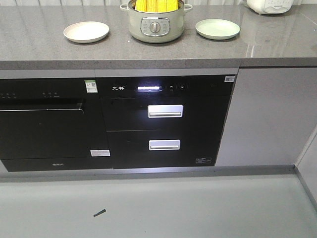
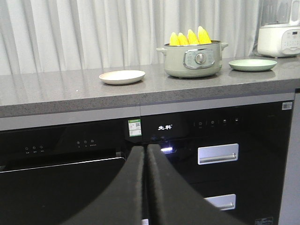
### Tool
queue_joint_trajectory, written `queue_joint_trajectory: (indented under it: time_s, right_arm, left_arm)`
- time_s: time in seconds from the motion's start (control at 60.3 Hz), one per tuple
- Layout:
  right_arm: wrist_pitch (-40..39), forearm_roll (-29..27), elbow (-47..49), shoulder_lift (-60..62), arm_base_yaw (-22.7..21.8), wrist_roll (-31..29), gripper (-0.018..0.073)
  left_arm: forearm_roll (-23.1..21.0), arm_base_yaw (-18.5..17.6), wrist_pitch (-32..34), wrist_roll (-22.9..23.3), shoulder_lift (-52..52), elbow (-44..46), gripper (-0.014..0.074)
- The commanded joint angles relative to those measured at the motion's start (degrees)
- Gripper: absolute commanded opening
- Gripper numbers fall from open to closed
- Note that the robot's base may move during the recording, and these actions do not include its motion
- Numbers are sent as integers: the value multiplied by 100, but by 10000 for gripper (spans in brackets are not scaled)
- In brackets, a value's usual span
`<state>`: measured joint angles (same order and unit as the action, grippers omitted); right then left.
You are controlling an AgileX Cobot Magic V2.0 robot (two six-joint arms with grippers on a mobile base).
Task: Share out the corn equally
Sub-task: 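Drive the base forward toward the counter with the pot and plates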
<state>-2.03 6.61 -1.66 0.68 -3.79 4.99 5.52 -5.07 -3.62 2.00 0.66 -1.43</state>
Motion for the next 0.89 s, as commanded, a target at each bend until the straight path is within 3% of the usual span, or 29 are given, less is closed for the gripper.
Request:
queue_joint_trajectory:
  time_s: [0.0, 0.878]
  right_arm:
    - [-449, 57, -59, 40, -11, -23, -10]
    - [-449, 57, -59, 40, -11, -23, -10]
  left_arm:
    - [-50, -2, 423, 27, 79, -59, -6]
    - [-50, -2, 423, 27, 79, -59, -6]
